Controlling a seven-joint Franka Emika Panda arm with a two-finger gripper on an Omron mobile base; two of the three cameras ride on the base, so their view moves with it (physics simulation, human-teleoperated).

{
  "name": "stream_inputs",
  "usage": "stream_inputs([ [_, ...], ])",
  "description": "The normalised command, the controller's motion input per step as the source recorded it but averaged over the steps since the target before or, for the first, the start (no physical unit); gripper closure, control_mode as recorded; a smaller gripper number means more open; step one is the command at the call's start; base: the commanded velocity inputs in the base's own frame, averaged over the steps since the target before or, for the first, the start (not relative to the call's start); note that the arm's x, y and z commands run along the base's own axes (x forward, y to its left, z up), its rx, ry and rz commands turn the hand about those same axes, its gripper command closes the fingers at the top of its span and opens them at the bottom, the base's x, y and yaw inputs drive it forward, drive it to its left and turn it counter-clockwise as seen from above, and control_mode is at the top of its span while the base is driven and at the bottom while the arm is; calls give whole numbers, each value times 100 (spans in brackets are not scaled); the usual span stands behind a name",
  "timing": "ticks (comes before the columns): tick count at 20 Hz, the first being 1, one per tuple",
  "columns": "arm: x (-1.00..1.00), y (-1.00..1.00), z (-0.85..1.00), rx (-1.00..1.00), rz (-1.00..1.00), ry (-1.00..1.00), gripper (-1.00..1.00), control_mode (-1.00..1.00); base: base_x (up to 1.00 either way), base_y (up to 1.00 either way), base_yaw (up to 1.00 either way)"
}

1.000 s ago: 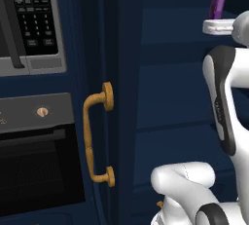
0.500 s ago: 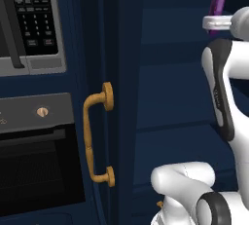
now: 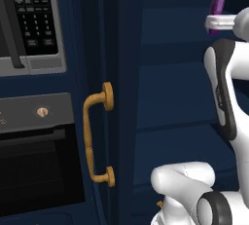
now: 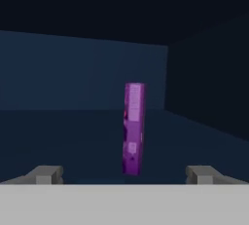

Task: Pick the cereal and place it on the digital scale for weighing, and close the cabinet.

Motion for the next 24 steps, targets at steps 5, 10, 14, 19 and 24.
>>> stream_inputs([
  [5,-10,0,0,-2,-5,-11,-100,-100,0,0,0],
  [10,-5,-21,0,-1,-8,-10,-100,-100,0,0,0],
  [14,0,-23,0,0,-3,-1,-100,-100,0,0,0],
  [19,4,-27,0,0,-1,-1,-100,-100,0,0,0],
  [24,28,-12,0,0,0,0,-100,-100,0,0,0],
])
